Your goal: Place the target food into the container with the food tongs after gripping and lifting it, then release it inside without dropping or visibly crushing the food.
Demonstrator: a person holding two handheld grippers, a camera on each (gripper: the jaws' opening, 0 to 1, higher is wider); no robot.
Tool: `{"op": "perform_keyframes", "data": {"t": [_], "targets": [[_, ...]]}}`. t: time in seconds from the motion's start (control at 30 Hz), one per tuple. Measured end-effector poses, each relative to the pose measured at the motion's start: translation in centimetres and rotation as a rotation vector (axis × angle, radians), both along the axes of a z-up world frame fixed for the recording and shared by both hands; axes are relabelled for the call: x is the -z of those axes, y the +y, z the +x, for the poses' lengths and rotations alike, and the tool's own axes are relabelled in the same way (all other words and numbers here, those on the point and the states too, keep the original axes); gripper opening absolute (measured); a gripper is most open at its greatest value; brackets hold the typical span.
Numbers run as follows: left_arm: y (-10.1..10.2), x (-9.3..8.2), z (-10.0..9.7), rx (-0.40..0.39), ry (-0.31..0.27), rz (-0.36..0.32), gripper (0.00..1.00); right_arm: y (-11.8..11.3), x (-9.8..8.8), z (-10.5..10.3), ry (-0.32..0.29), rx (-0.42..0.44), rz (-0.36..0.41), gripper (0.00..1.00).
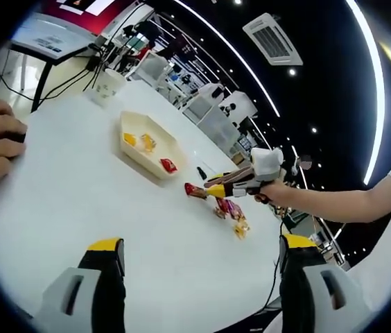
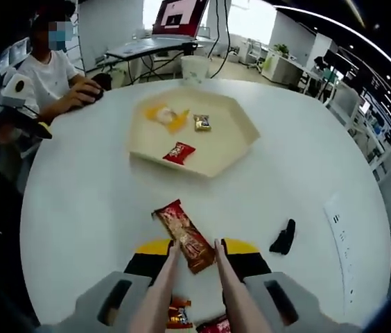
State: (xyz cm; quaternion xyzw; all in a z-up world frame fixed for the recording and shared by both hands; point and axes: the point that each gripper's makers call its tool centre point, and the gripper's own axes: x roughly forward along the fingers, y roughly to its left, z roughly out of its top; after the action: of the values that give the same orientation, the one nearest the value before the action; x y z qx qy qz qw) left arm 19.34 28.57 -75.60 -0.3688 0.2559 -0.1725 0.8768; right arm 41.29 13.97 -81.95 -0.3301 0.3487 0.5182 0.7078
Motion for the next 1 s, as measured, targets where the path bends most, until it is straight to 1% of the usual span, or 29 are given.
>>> {"op": "perform_keyframes", "data": {"t": [0.1,0.27,0.3,0.43,0.57,0.6,0.67,0.7,0.8,0.83,0.87,1.0], "targets": [[0.0,0.0,0.0,-0.004,0.002,0.000,0.93,0.2,0.2,0.2,-0.001,-0.023,-0.008,0.27],[0.0,0.2,-0.1,-0.005,0.011,0.003,0.93,0.5,0.2,0.8,0.012,-0.026,0.001,0.27],[-0.1,0.3,-0.1,-0.006,0.013,0.003,0.93,0.6,0.2,0.9,0.029,-0.021,0.007,0.27],[-0.1,0.3,-0.1,-0.009,0.017,0.002,0.93,0.8,0.3,0.9,0.064,-0.024,0.019,0.27],[0.0,0.3,0.1,-0.012,0.017,0.002,0.93,0.8,0.3,0.6,0.077,-0.033,0.017,0.27],[-0.1,0.3,0.2,-0.011,0.017,0.002,0.93,0.8,0.4,0.6,0.079,-0.029,0.013,0.27],[-0.2,0.3,0.4,-0.008,0.018,0.005,0.93,0.7,0.5,0.7,0.107,0.036,0.013,0.27],[-0.2,0.2,0.4,-0.009,0.013,0.006,0.93,0.7,0.5,0.7,0.114,0.045,0.017,0.27],[-0.4,0.3,0.8,-0.009,0.011,0.003,0.93,0.8,0.5,0.3,0.112,0.031,0.014,0.27],[-0.5,0.3,0.8,-0.007,0.011,0.002,0.93,0.7,0.5,0.1,0.115,0.024,0.003,0.27],[-0.7,0.4,0.9,-0.004,0.011,0.000,0.93,0.5,0.7,-0.2,0.105,0.009,-0.027,0.27],[-1.1,0.4,1.1,0.003,0.010,-0.005,0.93,0.4,0.9,-0.5,0.111,0.007,-0.021,0.27]]}}
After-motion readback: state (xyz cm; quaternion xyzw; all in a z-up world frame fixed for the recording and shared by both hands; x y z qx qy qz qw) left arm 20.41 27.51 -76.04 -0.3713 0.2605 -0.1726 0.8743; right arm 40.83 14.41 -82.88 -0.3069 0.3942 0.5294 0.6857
